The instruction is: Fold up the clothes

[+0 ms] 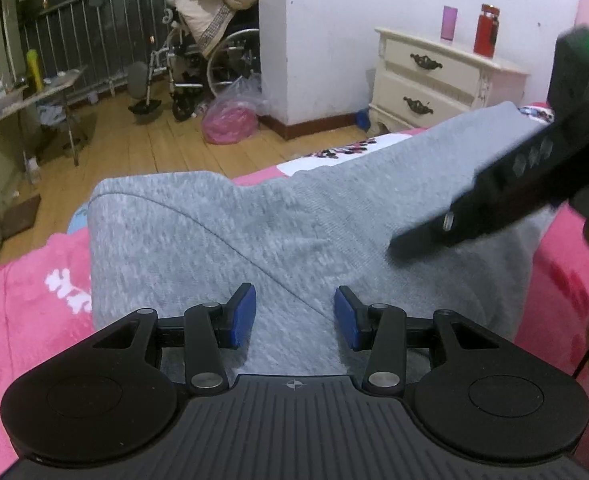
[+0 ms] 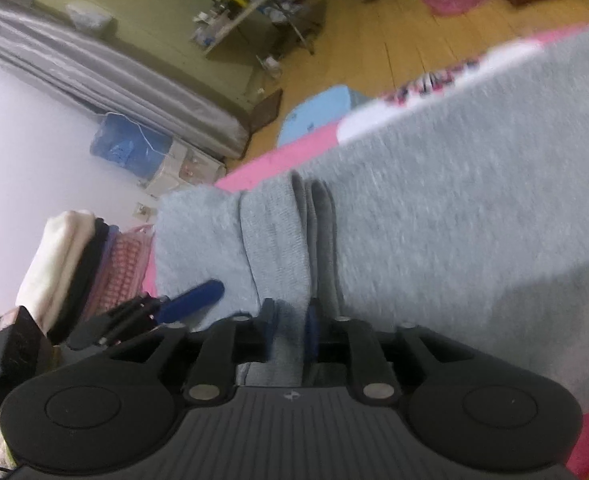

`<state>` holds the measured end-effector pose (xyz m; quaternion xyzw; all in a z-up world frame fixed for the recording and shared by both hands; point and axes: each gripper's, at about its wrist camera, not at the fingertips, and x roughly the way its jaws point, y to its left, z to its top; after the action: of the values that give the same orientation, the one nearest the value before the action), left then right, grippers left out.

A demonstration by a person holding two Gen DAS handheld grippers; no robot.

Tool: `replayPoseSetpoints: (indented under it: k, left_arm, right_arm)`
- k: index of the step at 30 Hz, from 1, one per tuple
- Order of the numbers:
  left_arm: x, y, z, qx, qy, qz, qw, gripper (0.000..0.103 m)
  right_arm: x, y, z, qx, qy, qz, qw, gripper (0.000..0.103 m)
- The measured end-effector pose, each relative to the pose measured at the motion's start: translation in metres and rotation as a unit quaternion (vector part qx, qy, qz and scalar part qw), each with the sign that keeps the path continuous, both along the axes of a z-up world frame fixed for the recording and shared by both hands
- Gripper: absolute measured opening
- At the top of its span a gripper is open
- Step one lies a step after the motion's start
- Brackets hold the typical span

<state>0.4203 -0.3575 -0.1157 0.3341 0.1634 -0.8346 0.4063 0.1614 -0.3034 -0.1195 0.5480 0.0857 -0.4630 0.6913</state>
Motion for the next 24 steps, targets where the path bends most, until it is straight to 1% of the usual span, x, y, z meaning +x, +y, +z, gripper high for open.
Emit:
replayPoseSetpoints:
  k: [1, 2, 4, 6, 8, 12, 17, 18, 20, 24]
  left_arm:
    - [0.001, 0.0, 0.0, 0.001, 0.002, 0.001, 1.0, 0.044]
    - [0.001, 0.0, -0.001, 0.001, 0.003, 0.002, 1.0, 0.044]
    - [0.002, 0.0, -0.001, 0.0, 0.005, 0.002, 1.0, 0.044]
    - [0.002, 0.0, -0.002, -0.002, 0.008, 0.002, 1.0, 0.044]
    - [0.002, 0.0, -0.004, -0.003, 0.014, 0.006, 0.9999, 0.044]
    - [0.004, -0.001, -0.006, 0.0, 0.026, 0.013, 0.9996, 0.044]
    - [0.005, -0.002, -0.007, -0.001, 0.031, 0.014, 0.9994, 0.044]
    - [0.005, -0.002, -0.007, -0.002, 0.031, 0.015, 0.9994, 0.044]
    - [0.003, -0.001, -0.007, -0.002, 0.03, 0.017, 0.9994, 0.044]
    - [0.002, -0.001, -0.007, -0.001, 0.029, 0.018, 0.9994, 0.044]
  right_arm:
    - [-0.004, 0.002, 0.004, -0.014, 0.002, -0.003, 1.0, 0.043]
    - [-0.008, 0.004, 0.008, -0.028, 0.004, -0.006, 1.0, 0.048]
    - [-0.013, 0.001, 0.008, -0.04, -0.001, -0.001, 0.999, 0.049]
    - [-0.013, -0.006, 0.004, -0.04, -0.006, 0.012, 0.999, 0.055]
    - [-0.007, -0.017, -0.002, -0.038, -0.001, 0.026, 0.999, 0.066]
    - [0.002, -0.033, -0.013, -0.029, 0.005, 0.046, 0.999, 0.068]
    - [0.013, -0.047, -0.015, -0.048, 0.018, 0.061, 0.997, 0.071]
    - [0.014, -0.049, -0.017, -0.051, 0.016, 0.06, 0.997, 0.072]
    - [0.015, -0.049, -0.021, -0.056, 0.01, 0.057, 0.997, 0.078]
    - [0.012, -0.039, -0.026, -0.061, -0.01, 0.056, 0.997, 0.079]
